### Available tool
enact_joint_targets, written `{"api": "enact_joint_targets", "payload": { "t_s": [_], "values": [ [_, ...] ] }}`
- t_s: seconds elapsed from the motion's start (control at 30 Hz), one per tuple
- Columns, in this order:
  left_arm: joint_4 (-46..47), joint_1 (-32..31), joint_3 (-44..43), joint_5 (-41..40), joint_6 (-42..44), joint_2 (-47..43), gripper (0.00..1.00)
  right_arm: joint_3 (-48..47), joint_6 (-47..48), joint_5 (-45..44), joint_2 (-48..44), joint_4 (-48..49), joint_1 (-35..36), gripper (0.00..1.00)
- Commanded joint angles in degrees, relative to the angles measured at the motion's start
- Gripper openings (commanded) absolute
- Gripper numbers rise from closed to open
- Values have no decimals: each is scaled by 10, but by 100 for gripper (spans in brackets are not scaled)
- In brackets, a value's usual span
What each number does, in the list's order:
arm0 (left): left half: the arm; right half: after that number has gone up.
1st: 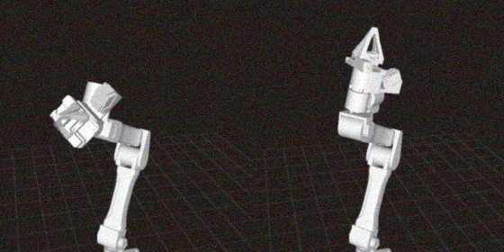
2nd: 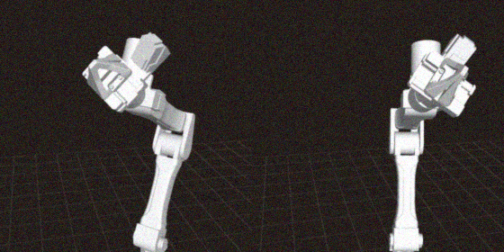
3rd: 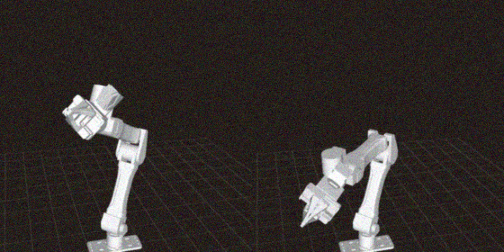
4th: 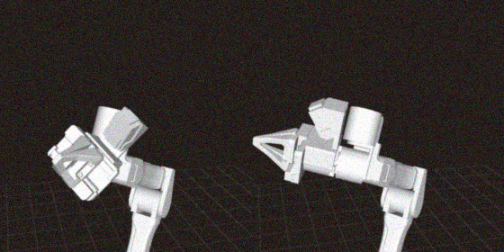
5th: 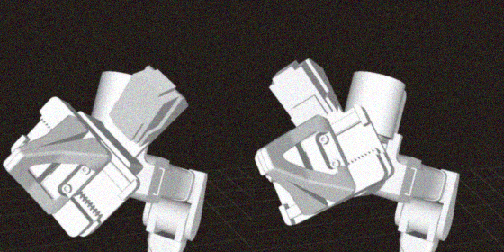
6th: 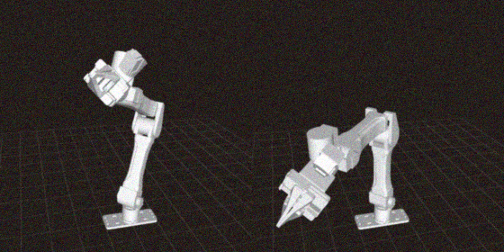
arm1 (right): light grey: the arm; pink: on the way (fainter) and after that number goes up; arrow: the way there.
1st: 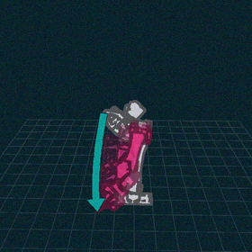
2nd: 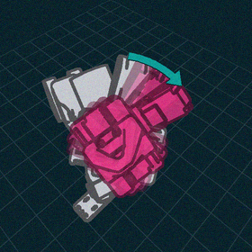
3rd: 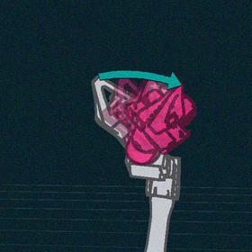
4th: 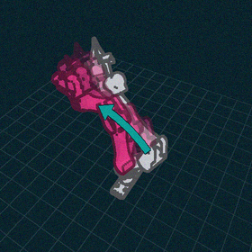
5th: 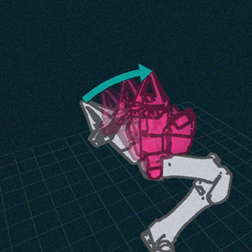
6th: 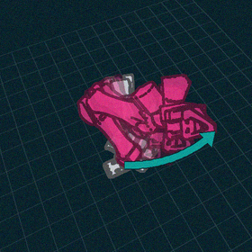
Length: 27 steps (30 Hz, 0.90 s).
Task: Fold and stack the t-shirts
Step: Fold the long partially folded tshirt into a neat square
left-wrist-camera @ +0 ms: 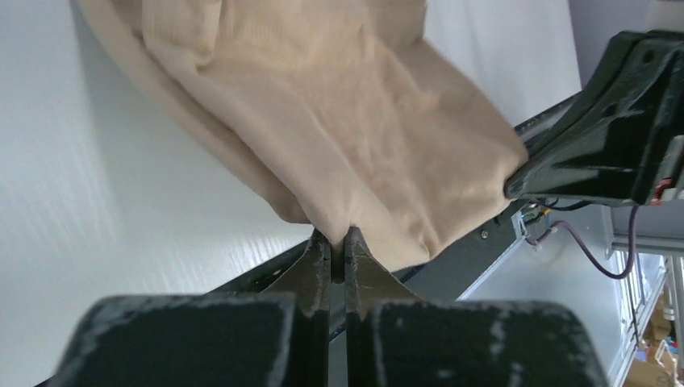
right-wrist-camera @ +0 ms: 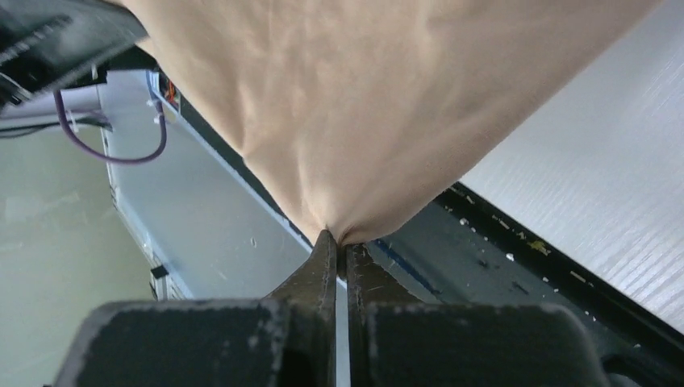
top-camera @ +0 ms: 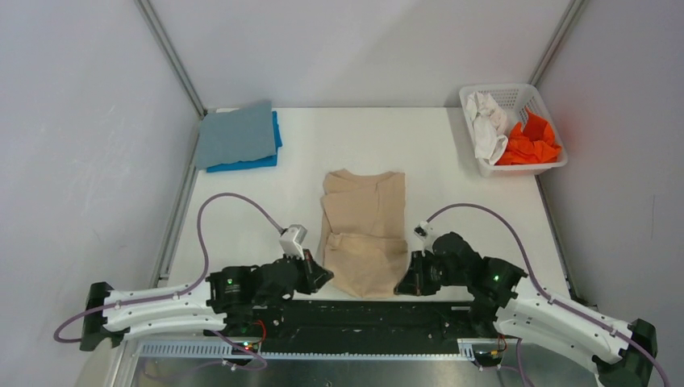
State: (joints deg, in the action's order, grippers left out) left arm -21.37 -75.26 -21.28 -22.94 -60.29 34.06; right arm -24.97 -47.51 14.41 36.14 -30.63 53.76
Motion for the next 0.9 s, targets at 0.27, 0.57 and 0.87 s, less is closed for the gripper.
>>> {"api": "enact_joint_targets", "payload": {
  "t_s": [0.27,0.57,0.87],
  "values": [
    [-11,6,-96,-204,53,-10,0,-127,95,64,22,-59,-131,0],
    [15,181,-158,-140,116,64,0,-183,134,186,131,19,-297,0],
    [52,297,-217,-77,166,135,0,-244,129,222,244,90,-365,0]
  ]
}}
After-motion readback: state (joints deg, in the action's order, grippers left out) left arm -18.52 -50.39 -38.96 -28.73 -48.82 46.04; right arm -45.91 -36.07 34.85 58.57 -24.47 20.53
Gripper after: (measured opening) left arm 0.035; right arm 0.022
